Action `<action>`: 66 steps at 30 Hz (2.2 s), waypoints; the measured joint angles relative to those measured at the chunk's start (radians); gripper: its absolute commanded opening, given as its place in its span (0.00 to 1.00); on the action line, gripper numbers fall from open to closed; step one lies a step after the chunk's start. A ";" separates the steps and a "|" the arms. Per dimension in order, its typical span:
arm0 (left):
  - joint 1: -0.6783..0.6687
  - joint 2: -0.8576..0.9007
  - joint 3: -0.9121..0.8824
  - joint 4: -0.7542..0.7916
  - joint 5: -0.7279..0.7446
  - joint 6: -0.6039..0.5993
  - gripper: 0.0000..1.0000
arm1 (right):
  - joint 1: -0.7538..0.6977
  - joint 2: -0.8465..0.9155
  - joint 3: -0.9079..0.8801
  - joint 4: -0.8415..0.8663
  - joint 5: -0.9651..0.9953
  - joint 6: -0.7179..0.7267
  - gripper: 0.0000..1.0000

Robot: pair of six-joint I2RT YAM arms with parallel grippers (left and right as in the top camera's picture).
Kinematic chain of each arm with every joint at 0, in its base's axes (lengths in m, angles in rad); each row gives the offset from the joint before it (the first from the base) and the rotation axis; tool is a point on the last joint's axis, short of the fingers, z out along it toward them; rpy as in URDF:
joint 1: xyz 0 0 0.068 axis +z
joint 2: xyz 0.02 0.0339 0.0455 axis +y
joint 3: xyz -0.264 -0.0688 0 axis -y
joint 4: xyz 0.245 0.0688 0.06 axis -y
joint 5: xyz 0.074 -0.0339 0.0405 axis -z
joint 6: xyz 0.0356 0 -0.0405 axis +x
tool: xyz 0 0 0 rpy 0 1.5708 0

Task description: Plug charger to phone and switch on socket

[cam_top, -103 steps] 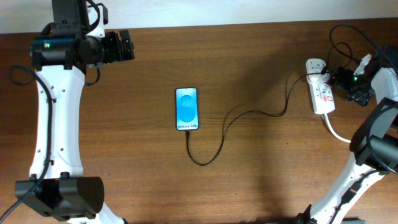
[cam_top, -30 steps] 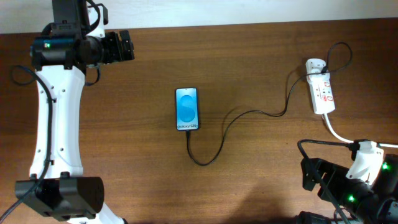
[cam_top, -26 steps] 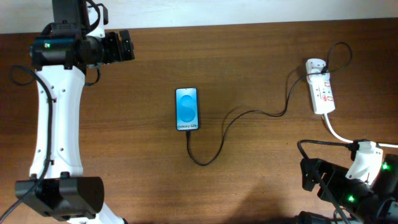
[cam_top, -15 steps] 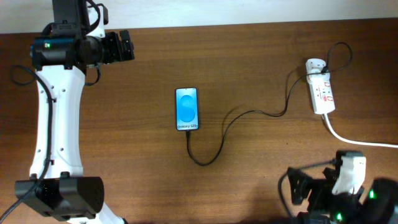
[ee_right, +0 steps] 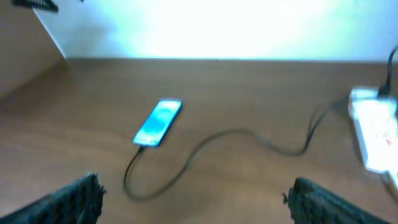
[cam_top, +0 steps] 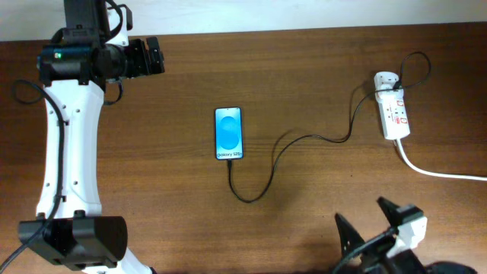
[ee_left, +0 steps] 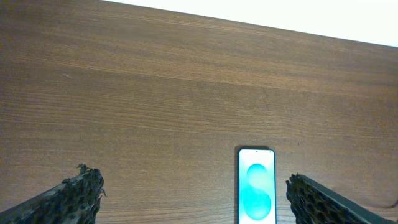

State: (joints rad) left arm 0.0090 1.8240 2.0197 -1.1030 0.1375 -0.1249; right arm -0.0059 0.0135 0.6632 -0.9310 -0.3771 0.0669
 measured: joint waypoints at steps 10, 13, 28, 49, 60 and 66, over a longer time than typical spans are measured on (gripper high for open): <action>0.000 0.000 0.000 0.000 0.000 0.000 1.00 | 0.035 -0.003 -0.319 0.547 0.036 -0.122 0.98; 0.000 0.000 0.000 0.000 0.000 0.000 0.99 | 0.035 -0.002 -0.413 0.722 0.074 -0.137 0.98; 0.000 0.000 0.000 0.000 0.000 0.000 0.99 | 0.048 -0.002 -0.650 1.115 0.183 -0.198 0.98; 0.000 0.000 0.000 0.000 0.000 0.000 0.99 | 0.049 -0.002 -0.652 0.857 0.345 -0.077 0.98; 0.000 0.000 0.000 0.000 0.000 0.000 0.99 | 0.049 -0.002 -0.652 0.857 0.347 -0.071 0.98; 0.000 0.000 0.000 0.000 0.000 0.000 0.99 | 0.049 -0.002 -0.653 0.857 0.347 -0.070 0.98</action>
State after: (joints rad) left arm 0.0090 1.8240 2.0197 -1.1027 0.1375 -0.1246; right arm 0.0433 0.0120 0.0105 -0.0742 -0.0299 -0.0029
